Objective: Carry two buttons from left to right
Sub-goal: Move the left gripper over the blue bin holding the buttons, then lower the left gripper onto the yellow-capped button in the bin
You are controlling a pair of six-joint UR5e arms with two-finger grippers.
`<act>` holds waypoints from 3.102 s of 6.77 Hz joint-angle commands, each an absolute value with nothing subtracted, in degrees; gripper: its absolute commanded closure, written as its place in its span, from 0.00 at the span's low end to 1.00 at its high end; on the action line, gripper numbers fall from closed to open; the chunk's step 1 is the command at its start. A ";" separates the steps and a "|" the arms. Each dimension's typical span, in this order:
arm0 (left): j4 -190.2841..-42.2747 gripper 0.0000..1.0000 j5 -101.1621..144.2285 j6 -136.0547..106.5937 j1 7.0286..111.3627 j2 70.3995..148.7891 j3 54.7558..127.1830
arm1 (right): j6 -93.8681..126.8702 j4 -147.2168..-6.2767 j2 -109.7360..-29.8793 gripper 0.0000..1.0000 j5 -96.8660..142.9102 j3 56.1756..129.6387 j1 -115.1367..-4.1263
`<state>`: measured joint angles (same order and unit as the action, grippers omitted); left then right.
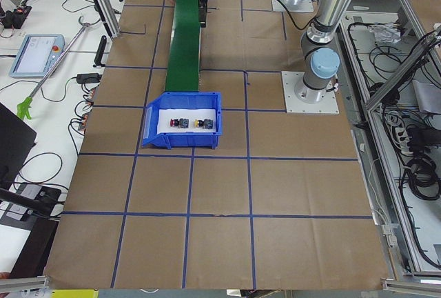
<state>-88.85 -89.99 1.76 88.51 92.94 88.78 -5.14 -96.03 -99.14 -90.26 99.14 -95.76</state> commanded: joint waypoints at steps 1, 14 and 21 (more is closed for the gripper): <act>-88.77 0.00 -89.82 1.76 88.33 92.73 89.03 | -5.19 -95.98 -99.14 0.00 -90.26 99.14 -95.71; -82.56 0.00 -89.65 37.87 54.33 98.76 91.49 | -5.10 -95.98 -99.14 0.00 -90.35 99.14 -95.71; -55.05 0.00 -89.39 37.71 54.67 108.26 105.55 | -5.18 -96.06 -99.14 0.00 -90.35 99.14 -95.71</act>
<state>-59.27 -89.45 37.72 54.63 106.09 103.74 -5.14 -96.00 -99.14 -90.35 99.14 -95.71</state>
